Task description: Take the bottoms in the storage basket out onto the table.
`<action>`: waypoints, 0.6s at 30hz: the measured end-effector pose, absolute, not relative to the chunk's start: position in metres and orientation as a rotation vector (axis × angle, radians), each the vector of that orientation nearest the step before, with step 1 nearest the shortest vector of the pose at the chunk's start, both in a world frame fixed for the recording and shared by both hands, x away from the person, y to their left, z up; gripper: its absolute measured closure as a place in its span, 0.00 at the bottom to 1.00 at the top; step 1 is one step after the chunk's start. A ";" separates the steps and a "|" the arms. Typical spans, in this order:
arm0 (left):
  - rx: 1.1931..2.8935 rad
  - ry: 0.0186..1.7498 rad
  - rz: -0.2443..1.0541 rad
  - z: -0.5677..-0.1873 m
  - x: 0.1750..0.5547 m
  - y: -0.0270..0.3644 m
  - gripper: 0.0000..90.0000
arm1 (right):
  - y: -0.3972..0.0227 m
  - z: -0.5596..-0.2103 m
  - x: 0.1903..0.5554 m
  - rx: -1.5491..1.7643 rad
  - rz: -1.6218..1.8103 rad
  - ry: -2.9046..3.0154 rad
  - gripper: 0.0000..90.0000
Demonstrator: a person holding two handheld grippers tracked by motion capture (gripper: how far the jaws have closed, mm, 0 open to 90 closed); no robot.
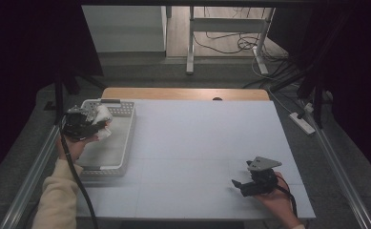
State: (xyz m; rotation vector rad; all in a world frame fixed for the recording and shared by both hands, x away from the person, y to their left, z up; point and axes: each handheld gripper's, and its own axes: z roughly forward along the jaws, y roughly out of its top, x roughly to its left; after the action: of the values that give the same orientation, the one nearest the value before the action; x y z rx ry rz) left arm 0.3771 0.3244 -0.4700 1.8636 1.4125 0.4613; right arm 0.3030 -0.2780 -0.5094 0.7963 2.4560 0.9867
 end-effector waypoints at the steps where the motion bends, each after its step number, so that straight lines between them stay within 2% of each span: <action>1: 1.861 1.408 0.461 -0.469 0.376 0.324 0.77 | -0.277 -0.509 0.303 0.793 0.988 2.455 0.10; 18: 1.834 1.392 0.463 -0.464 0.368 0.325 0.77 | -0.277 -0.507 0.302 0.781 1.004 2.452 0.10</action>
State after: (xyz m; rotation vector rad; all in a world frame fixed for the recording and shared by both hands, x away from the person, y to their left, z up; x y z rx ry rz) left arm 0.3678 0.3251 -0.4644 1.8344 1.3924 0.4626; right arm 0.3016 -0.2775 -0.5074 0.7813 2.4523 1.0036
